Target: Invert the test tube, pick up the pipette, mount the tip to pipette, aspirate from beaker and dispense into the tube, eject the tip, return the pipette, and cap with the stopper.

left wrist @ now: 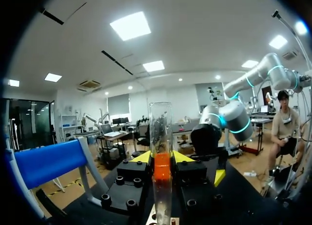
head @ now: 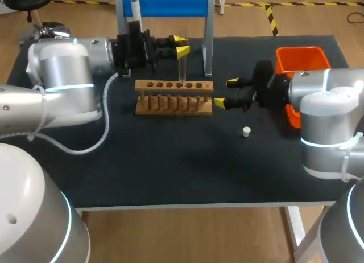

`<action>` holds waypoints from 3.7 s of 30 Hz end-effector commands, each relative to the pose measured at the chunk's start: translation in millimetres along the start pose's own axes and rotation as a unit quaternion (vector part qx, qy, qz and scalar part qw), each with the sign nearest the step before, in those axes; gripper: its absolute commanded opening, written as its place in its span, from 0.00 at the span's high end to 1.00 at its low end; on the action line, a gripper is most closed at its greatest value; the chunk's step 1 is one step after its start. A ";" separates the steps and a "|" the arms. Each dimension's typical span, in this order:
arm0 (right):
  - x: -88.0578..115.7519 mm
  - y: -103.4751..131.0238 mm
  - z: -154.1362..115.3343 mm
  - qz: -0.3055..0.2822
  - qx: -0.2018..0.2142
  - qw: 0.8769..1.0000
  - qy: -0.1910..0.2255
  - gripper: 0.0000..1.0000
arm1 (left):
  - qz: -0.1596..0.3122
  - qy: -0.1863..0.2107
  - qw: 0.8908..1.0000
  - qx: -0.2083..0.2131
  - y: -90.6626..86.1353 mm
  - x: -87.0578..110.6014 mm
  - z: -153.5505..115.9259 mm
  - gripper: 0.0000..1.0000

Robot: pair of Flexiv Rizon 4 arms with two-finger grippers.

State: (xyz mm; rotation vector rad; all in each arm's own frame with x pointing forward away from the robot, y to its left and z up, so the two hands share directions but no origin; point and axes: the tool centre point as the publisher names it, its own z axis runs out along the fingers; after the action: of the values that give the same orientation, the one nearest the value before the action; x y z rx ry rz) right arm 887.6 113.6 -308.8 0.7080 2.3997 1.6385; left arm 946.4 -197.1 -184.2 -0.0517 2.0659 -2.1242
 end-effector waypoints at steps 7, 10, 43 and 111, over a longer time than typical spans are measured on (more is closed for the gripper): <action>0.2 0.4 -1.2 0.000 0.002 1.000 0.000 0.00 | -0.008 0.005 1.000 -0.008 5.7 -14.6 3.1 1.00; 0.2 0.4 -1.2 0.000 0.002 1.000 0.000 0.00 | -0.011 0.005 1.000 -0.012 7.1 -17.8 2.5 1.00; 0.2 0.4 -1.2 0.000 0.002 1.000 0.000 0.00 | -0.015 0.018 1.000 -0.016 10.8 -29.5 1.6 1.00; 11.7 -21.0 45.7 -0.065 0.015 0.993 -0.094 0.00 | -0.015 0.018 1.000 -0.016 10.8 -29.5 1.6 1.00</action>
State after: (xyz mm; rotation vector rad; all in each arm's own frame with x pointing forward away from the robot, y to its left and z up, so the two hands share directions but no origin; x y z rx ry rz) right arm 889.0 151.1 -343.7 0.6633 2.2923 1.4201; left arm 975.5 -194.6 -192.4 -0.0509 2.1289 -2.1241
